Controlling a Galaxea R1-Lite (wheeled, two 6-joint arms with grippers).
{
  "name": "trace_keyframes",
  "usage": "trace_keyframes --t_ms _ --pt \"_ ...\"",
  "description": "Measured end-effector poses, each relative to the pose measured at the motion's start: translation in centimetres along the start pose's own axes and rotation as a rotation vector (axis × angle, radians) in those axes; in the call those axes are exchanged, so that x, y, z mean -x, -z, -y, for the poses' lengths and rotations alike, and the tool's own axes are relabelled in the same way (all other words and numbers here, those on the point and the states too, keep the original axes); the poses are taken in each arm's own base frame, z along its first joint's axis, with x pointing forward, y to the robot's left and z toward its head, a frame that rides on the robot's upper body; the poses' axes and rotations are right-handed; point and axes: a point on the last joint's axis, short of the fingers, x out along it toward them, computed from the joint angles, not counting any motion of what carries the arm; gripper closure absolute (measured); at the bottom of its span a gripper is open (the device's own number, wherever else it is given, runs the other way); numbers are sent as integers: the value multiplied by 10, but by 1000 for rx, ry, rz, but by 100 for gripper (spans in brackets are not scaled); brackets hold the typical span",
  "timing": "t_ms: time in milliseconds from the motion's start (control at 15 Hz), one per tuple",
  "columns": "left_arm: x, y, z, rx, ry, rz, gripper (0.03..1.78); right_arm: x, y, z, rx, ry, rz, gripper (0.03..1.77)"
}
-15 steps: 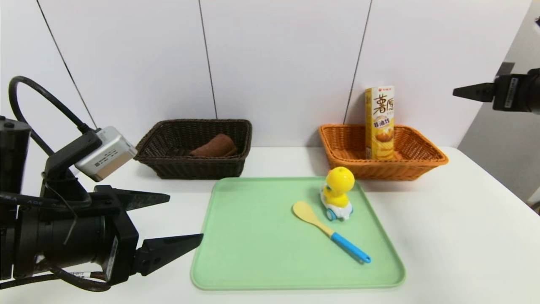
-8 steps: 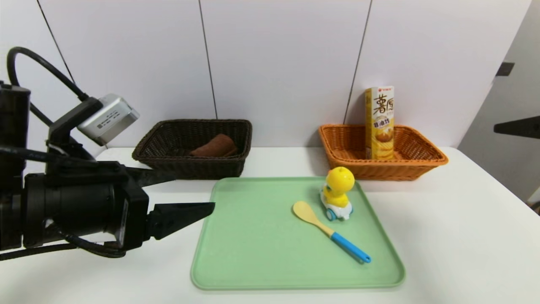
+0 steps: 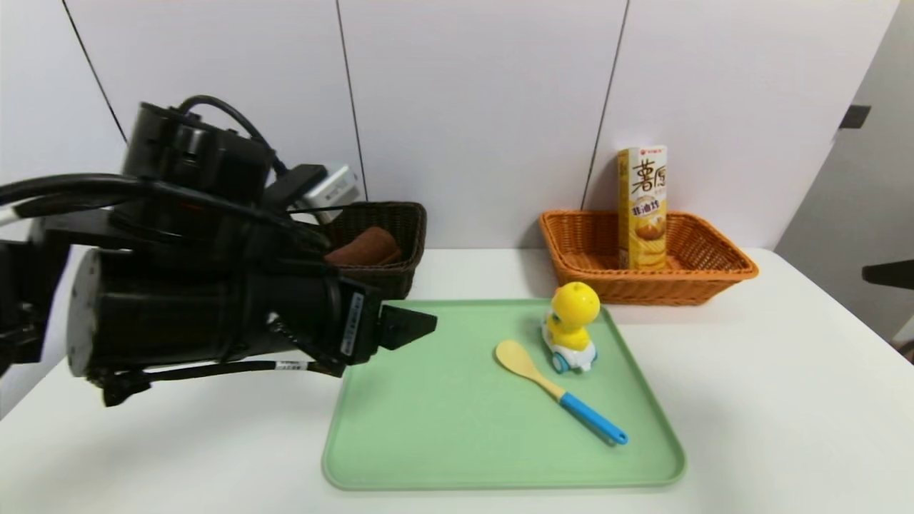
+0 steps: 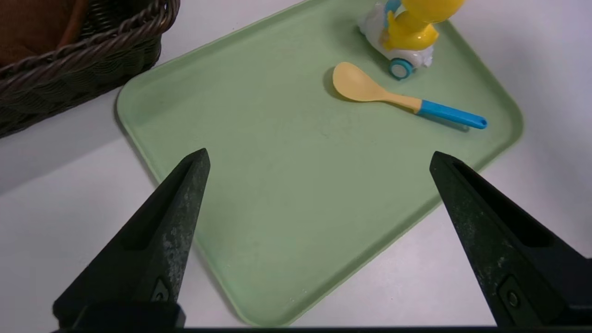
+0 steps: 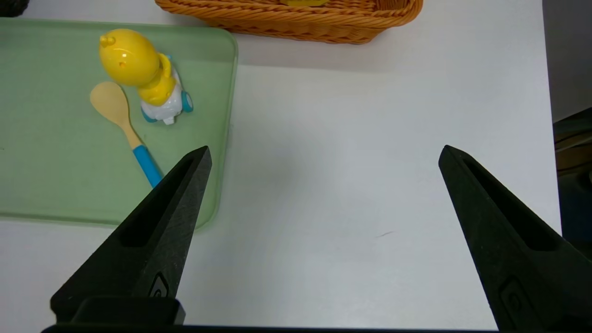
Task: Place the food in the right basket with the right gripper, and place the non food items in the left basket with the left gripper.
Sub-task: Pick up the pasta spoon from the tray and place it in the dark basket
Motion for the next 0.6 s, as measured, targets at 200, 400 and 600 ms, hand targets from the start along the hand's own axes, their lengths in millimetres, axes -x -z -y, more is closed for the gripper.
trace_keyframes --t_ms 200,400,600 --pt "-27 -3 25 60 -76 -50 12 -3 3 0 -5 -4 -12 11" --pt "-46 -2 46 61 -54 -71 12 -4 4 0 -7 -5 -19 11" --pt "-57 -7 56 6 1 -76 12 -6 4 0 -5 -6 -27 11"
